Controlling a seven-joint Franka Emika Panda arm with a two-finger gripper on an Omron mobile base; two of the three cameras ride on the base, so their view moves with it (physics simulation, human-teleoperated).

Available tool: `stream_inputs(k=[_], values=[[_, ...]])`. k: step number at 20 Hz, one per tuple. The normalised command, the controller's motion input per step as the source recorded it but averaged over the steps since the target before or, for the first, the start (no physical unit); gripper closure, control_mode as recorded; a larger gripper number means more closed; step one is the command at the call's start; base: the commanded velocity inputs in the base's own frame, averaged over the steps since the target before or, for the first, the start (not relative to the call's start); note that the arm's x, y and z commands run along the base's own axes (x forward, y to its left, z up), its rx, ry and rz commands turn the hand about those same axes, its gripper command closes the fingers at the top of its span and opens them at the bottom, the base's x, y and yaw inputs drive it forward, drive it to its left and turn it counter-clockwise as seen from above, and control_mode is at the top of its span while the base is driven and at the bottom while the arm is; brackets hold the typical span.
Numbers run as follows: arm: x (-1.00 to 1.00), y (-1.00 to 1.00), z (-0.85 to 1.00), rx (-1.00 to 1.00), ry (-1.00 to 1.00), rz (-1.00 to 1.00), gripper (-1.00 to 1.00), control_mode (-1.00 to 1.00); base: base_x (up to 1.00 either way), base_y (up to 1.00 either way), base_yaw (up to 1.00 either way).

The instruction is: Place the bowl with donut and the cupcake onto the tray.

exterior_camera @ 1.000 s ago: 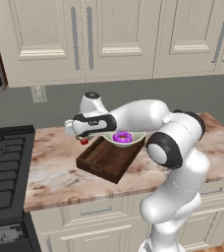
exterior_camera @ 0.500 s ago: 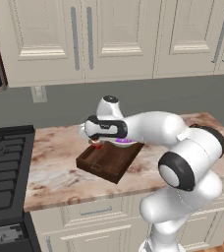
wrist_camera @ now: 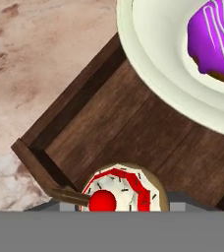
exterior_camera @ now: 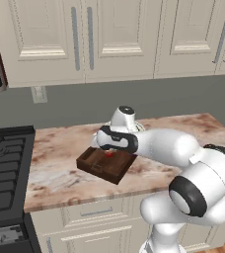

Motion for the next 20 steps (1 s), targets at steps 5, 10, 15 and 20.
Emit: stream_inputs(k=[5,10,15,20], values=[[-0.17,-0.17,-0.18,0.0,0.0,0.0,1.0,-1.0,0.0,0.0,0.0],[-0.06,-0.01,-0.21,0.0,0.0,0.0,1.0,-1.0,0.0,0.0,0.0],[0.0,0.0,-0.22,0.0,0.0,0.0,1.0,-1.0,0.0,0.0,0.0],[0.0,0.0,-0.16,0.0,0.0,0.0,1.0,-1.0,0.0,0.0,0.0]])
